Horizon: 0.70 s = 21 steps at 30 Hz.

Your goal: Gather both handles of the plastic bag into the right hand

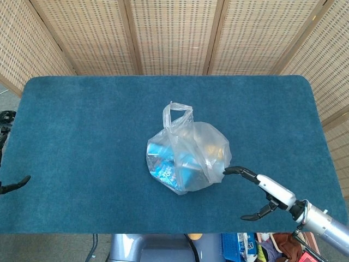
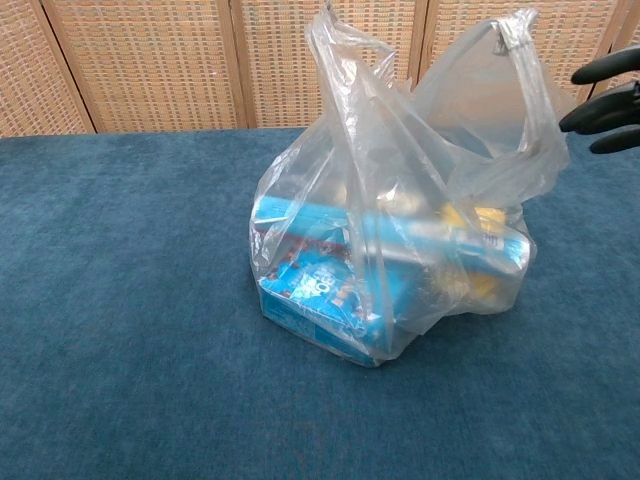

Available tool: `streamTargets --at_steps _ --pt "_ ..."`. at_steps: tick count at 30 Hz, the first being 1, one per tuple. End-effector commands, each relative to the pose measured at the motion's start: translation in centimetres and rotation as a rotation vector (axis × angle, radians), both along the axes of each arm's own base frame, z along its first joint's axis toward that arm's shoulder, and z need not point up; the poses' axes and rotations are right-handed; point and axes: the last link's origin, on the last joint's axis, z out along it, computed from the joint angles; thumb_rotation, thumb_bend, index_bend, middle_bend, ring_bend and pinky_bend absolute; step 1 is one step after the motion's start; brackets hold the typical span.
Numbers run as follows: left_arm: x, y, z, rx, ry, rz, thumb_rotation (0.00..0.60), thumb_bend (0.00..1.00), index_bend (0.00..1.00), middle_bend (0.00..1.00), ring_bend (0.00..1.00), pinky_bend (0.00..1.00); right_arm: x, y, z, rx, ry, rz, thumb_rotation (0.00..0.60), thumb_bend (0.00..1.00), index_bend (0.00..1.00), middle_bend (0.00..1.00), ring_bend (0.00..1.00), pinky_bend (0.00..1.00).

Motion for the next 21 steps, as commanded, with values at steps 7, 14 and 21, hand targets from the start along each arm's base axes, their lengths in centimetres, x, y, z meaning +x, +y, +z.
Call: streamTargets --at_steps 7,14,21 --pt "-0.1 0.0 0.1 0.002 -0.003 0.003 0.600 0.14 0.00 0.00 0.00 0.00 3.1 -1.6 -2.0 0.027 -0.022 0.018 0.600 0.00 0.08 0.15 0.01 0.02" --pt "-0.2 0.1 0.1 0.005 -0.004 0.006 0.600 0.14 0.00 0.00 0.00 0.00 6.0 -2.7 -2.7 0.064 -0.093 -0.002 0.600 0.00 0.08 0.16 0.02 0.02" --pt "-0.3 0.2 0.3 0.008 -0.007 0.007 0.600 0.15 0.00 0.00 0.00 0.00 8.5 -2.8 -3.8 0.235 -0.227 -0.073 0.600 0.00 0.10 0.18 0.05 0.06"
